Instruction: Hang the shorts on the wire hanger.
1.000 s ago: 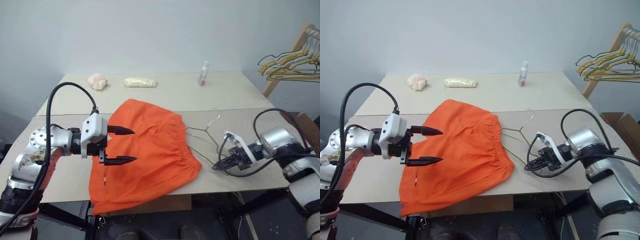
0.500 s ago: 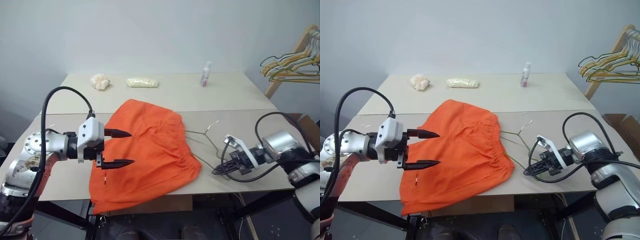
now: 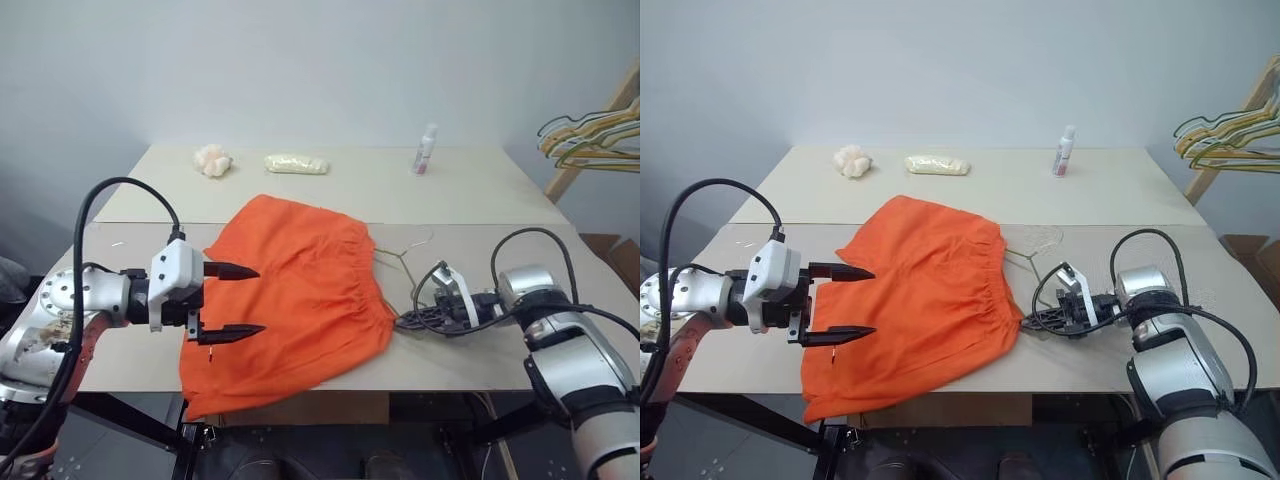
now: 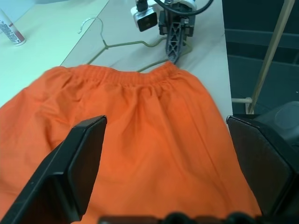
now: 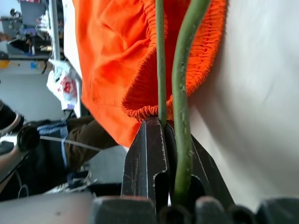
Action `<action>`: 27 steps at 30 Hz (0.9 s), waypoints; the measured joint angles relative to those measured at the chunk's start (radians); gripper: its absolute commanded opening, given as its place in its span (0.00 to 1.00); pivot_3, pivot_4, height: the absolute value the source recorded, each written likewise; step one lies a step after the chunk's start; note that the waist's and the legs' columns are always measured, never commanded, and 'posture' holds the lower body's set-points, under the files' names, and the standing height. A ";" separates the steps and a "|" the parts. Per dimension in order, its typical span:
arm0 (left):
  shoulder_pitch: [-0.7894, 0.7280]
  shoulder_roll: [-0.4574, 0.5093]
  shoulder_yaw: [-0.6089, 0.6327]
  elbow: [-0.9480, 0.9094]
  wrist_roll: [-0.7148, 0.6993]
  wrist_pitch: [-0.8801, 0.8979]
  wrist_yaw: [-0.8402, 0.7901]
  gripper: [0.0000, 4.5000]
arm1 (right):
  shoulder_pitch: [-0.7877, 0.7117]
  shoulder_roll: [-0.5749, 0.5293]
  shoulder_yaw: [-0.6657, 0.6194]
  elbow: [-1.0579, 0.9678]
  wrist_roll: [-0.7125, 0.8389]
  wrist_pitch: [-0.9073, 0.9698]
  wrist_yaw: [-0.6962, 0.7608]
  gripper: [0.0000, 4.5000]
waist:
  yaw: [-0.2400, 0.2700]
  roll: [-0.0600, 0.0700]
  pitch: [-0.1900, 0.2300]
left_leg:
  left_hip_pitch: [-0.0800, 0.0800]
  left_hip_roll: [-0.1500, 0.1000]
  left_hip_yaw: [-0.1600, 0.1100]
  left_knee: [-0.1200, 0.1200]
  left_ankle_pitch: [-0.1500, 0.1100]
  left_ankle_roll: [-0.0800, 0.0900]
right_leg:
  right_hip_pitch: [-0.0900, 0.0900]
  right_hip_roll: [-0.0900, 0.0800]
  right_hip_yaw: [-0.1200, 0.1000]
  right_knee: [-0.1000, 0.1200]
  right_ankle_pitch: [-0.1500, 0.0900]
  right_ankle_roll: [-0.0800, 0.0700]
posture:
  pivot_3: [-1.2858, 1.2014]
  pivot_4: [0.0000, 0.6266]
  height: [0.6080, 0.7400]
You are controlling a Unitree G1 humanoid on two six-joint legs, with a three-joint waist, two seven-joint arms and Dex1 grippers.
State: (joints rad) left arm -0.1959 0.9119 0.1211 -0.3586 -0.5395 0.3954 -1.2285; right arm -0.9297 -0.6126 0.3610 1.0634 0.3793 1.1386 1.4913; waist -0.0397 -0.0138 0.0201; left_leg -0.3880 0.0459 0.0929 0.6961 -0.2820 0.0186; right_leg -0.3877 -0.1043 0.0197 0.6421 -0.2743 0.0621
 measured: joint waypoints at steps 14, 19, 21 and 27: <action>-0.048 0.002 -0.028 0.027 0.001 0.000 -0.017 0.99 | 0.094 -0.024 -0.088 -0.491 -0.103 -0.206 -0.195 0.00 | -0.006 0.000 0.000 | -0.001 0.000 0.000 0.000 0.000 0.000 | -0.001 0.000 -0.001 0.000 0.000 0.000 | 0.50 0.00 1.00; -0.075 0.002 -0.042 0.050 0.005 -0.004 -0.023 0.99 | 0.093 -0.033 -0.143 -0.615 -0.121 -0.300 -0.277 0.00 | -0.007 0.000 0.000 | -0.001 0.000 0.000 0.000 0.000 0.000 | -0.001 0.000 -0.001 0.000 0.000 0.000 | 0.49 0.00 1.00; -0.084 0.000 -0.053 0.060 0.009 -0.005 -0.029 0.99 | 0.130 -0.068 -0.138 -0.734 -0.126 -0.354 -0.266 0.00 | -0.006 0.000 0.000 | -0.002 0.000 0.000 0.000 0.000 0.000 | -0.001 0.000 -0.002 -0.001 0.000 0.000 | 0.49 0.00 1.00; -0.106 0.000 -0.062 0.081 0.011 -0.014 -0.039 0.99 | 0.276 -0.164 -0.080 -1.020 -0.129 -0.419 -0.182 0.00 | -0.006 0.000 0.000 | -0.002 0.000 -0.001 0.000 0.000 0.000 | -0.001 0.000 -0.003 -0.001 0.000 0.000 | 0.49 0.00 1.00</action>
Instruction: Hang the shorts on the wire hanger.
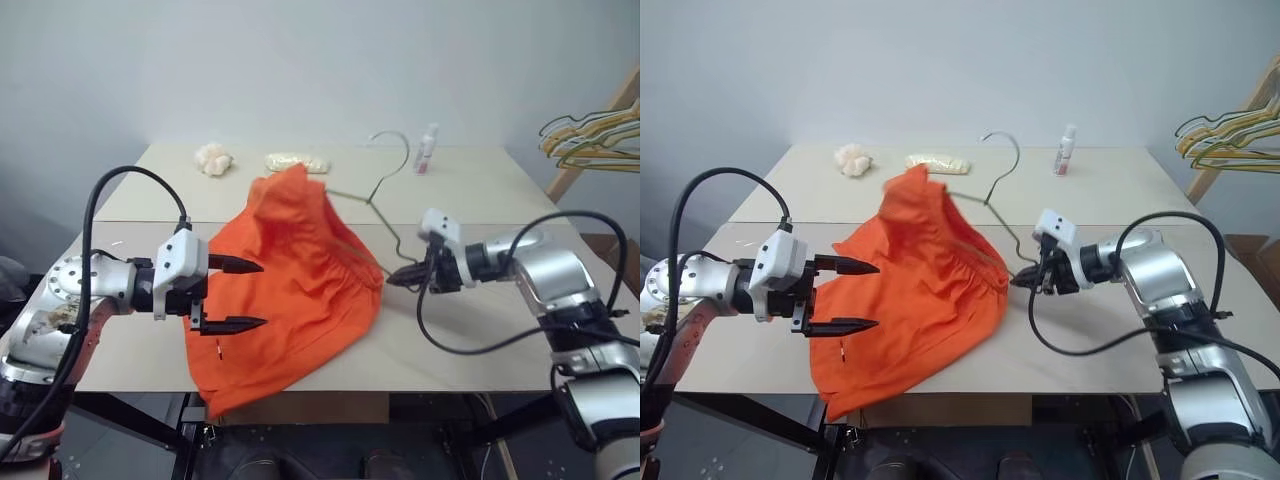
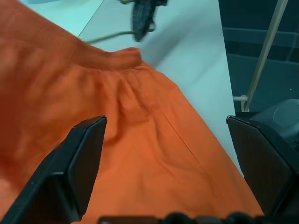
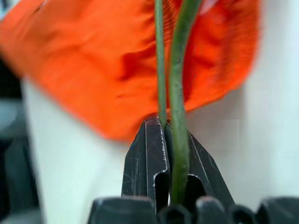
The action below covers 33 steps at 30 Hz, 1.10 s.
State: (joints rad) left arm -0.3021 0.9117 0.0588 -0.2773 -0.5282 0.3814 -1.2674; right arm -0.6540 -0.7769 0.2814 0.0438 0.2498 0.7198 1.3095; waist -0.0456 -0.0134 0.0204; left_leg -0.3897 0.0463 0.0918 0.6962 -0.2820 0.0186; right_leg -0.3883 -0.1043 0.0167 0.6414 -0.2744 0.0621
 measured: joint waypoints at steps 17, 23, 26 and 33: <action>-0.219 0.051 -0.001 0.141 0.022 -0.048 -0.131 0.99 | -0.043 0.047 0.058 -0.021 -0.113 -0.024 -0.175 0.00 | -0.024 0.000 0.000 | 0.000 0.001 -0.001 0.000 0.001 -0.001 | 0.000 0.002 -0.001 0.001 -0.001 -0.001 | 0.48 0.00 1.00; -0.470 0.051 -0.006 0.402 0.075 -0.100 -0.145 0.99 | -0.042 0.031 0.061 -0.084 -0.105 0.025 -0.146 0.00 | -0.032 0.000 0.000 | -0.001 0.001 0.000 0.000 0.001 -0.002 | -0.001 0.002 -0.001 0.000 -0.001 -0.001 | 0.47 0.00 1.00; -0.547 0.043 -0.061 0.565 0.170 -0.206 -0.188 0.99 | -0.062 0.015 0.077 -0.106 -0.092 0.072 -0.107 0.00 | -0.047 0.000 0.000 | 0.000 0.001 0.000 0.000 0.001 -0.002 | 0.000 0.002 -0.001 0.001 -0.001 -0.001 | 0.47 0.00 1.00; -0.669 -0.085 -0.209 0.844 0.330 -0.400 -0.302 0.99 | -0.131 -0.008 0.145 -0.144 -0.092 0.124 -0.051 0.00 | -0.056 0.000 0.000 | -0.003 0.001 -0.001 0.002 0.001 -0.001 | -0.001 0.002 -0.002 0.000 -0.001 -0.001 | 0.46 0.00 1.00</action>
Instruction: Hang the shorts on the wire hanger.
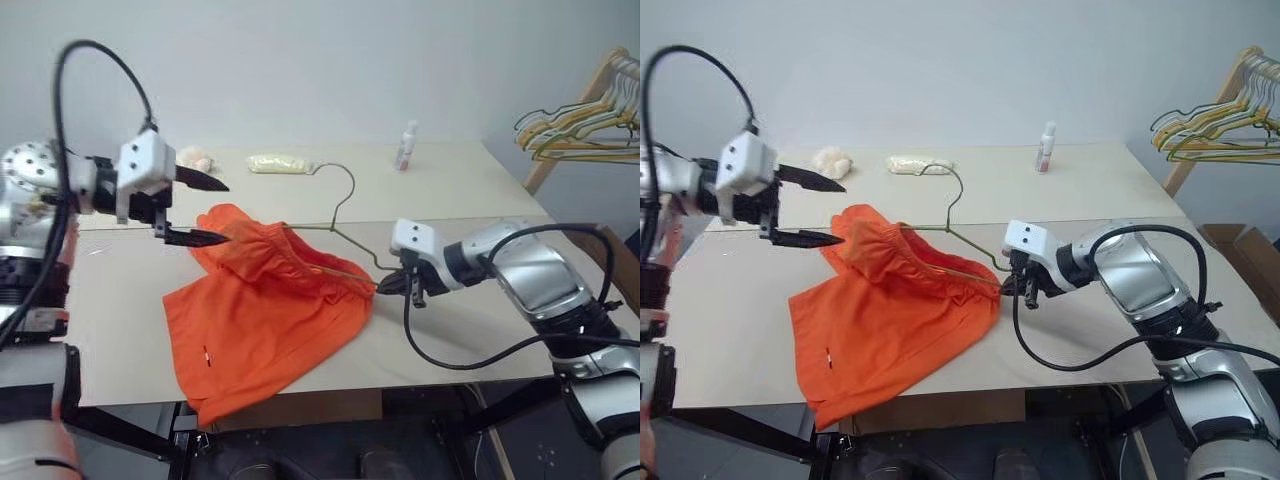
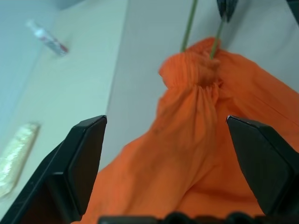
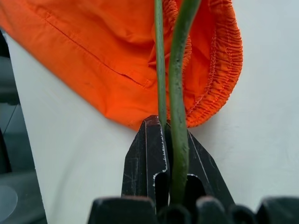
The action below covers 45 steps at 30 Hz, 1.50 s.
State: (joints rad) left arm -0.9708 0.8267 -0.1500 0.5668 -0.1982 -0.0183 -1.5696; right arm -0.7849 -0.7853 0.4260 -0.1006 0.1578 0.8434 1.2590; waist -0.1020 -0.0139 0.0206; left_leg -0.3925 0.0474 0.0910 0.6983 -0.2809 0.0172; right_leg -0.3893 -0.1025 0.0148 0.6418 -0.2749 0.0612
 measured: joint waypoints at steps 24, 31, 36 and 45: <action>-0.119 -0.091 -0.316 0.194 0.012 -0.157 -0.042 0.80 | -0.066 -0.019 0.071 -0.052 -0.008 0.086 0.008 0.00 | -0.076 0.000 0.000 | -0.003 0.000 -0.009 0.002 -0.001 0.001 | -0.003 0.000 0.001 0.006 0.000 0.000 | 0.45 0.00 1.00; -0.119 -0.092 -0.316 0.216 0.050 -0.178 -0.042 0.29 | -0.090 -0.017 0.070 -0.053 0.032 0.124 0.018 0.00 | -0.077 0.000 0.000 | -0.003 0.001 -0.009 0.002 -0.001 0.001 | -0.003 0.000 0.001 0.006 0.000 0.000 | 0.45 0.00 1.00; -0.119 -0.093 -0.316 0.220 0.052 -0.178 -0.042 0.01 | -0.102 -0.018 0.064 -0.053 0.034 0.131 0.008 0.00 | -0.077 0.000 0.000 | -0.003 0.001 -0.009 0.002 -0.001 0.002 | -0.003 0.000 0.001 0.006 0.000 0.000 | 0.45 0.00 1.00; -0.119 -0.113 -0.276 0.237 0.041 -0.143 -0.042 0.00 | -0.054 -0.039 0.018 -0.071 0.030 0.055 -0.034 0.06 | -0.077 0.000 0.000 | -0.004 0.001 -0.009 0.002 -0.001 0.002 | -0.003 0.000 0.001 0.006 0.000 0.000 | 0.44 0.00 1.00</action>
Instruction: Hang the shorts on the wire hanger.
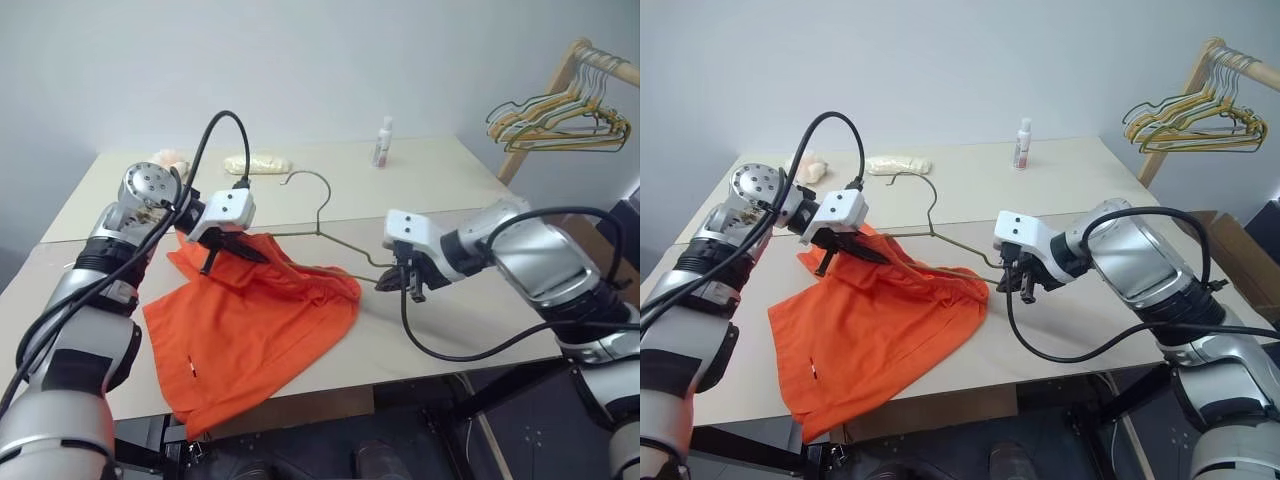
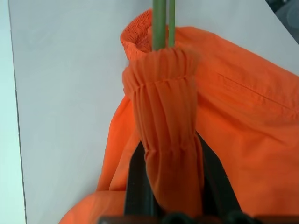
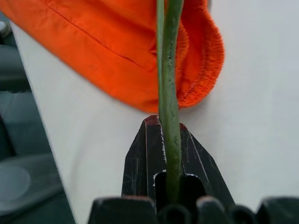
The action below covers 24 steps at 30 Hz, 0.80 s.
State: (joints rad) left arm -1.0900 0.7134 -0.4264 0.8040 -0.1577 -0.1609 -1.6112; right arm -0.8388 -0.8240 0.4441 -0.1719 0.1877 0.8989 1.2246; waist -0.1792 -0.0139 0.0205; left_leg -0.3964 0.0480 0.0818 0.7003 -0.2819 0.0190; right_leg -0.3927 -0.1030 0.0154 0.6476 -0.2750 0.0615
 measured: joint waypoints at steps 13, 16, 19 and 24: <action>0.067 0.041 0.090 -0.054 -0.040 0.118 0.000 0.00 | 0.154 -0.044 -0.284 0.067 0.013 -0.061 -0.180 0.99 | 0.000 0.000 0.000 | 0.000 0.000 0.000 0.000 0.000 0.000 | 0.000 0.000 0.000 0.000 0.000 0.000 | 0.44 0.00 1.00; 0.092 0.037 0.112 -0.066 -0.039 0.148 0.000 0.00 | 0.223 -0.047 -0.368 0.063 0.034 -0.059 -0.220 0.99 | -0.001 0.000 0.000 | 0.000 0.000 0.000 0.001 0.000 0.000 | 0.000 0.000 0.000 0.000 0.000 0.000 | 0.44 0.00 1.00; 0.100 0.030 0.139 -0.082 -0.038 0.175 0.002 0.00 | 0.327 -0.043 -0.457 0.042 0.069 -0.060 -0.248 0.99 | 0.001 0.000 0.000 | 0.000 0.000 0.000 0.000 0.000 0.000 | 0.001 0.000 0.000 0.000 0.000 0.000 | 0.44 0.00 1.00; 0.102 0.025 0.169 -0.085 -0.030 0.192 0.003 0.00 | 0.493 0.063 -0.471 -0.005 0.101 -0.098 -0.290 0.99 | -0.006 0.000 0.000 | 0.002 0.000 0.000 0.001 0.000 0.000 | 0.002 0.000 0.002 -0.001 0.000 0.000 | 0.44 0.00 1.00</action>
State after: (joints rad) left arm -0.9883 0.7383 -0.2577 0.7193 -0.1879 0.0308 -1.6080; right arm -0.3454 -0.7606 -0.0265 -0.1772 0.2888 0.8009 0.9344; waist -0.1854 -0.0144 0.0203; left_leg -0.3940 0.0480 0.0819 0.7009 -0.2820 0.0193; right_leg -0.3911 -0.1028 0.0175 0.6464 -0.2750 0.0617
